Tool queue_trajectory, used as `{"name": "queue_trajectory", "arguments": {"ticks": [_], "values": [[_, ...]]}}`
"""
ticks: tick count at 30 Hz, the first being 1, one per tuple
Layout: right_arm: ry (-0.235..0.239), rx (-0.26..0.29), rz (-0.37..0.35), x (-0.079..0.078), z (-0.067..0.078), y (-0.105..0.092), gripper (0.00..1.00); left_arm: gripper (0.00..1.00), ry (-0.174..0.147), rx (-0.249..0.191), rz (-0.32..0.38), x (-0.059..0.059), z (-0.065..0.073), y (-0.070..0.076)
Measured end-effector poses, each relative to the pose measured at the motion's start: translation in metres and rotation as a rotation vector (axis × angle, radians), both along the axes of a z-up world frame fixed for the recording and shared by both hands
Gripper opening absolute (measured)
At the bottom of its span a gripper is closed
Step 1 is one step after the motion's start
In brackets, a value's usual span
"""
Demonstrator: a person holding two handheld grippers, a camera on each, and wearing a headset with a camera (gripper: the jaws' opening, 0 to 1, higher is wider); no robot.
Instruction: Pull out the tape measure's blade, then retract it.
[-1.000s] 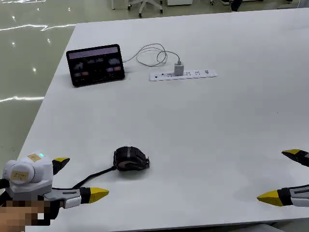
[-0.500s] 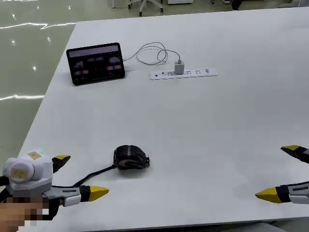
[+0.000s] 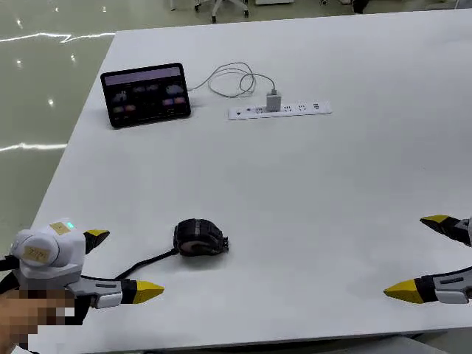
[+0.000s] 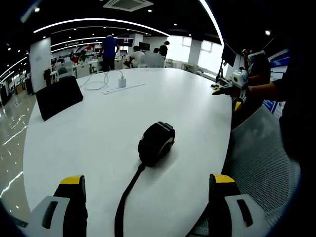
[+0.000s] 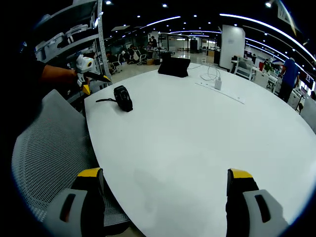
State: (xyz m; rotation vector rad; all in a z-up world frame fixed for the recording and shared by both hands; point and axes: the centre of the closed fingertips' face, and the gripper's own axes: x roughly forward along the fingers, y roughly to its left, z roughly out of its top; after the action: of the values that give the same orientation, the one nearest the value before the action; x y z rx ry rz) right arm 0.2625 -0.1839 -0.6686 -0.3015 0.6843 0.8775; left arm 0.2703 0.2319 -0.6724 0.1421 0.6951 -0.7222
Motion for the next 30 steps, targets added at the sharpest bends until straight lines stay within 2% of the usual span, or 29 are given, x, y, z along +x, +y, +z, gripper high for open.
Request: {"name": "queue_trajectory", "arguments": {"ticks": [7,11,15,17,20,23,30], "values": [[0.023,0.013,0.02,0.001,0.0,0.007,1.0,1.0,-0.012,0.02,-0.051,0.01,0.004,-0.006],[0.02,0.015,0.028,0.003,0.0,0.01,1.0,1.0,0.001,0.04,-0.081,0.013,0.002,-0.009],[0.013,0.017,0.031,0.007,0.003,0.013,1.0,1.0,-0.011,0.051,-0.094,0.019,0.004,-0.012],[0.013,0.015,0.037,0.009,0.003,0.015,1.0,1.0,0.002,0.05,-0.107,0.019,0.003,-0.014],[0.011,0.013,0.045,0.012,0.004,0.018,1.0,1.0,-0.011,0.078,-0.142,0.019,0.0,-0.017],[0.009,0.015,0.052,0.015,0.005,0.022,1.0,1.0,0.006,0.082,-0.157,0.019,-0.004,-0.02],[0.011,0.008,0.09,0.021,0.005,0.036,1.0,1.0,0.014,0.09,-0.195,0.027,-0.006,-0.028]]}}
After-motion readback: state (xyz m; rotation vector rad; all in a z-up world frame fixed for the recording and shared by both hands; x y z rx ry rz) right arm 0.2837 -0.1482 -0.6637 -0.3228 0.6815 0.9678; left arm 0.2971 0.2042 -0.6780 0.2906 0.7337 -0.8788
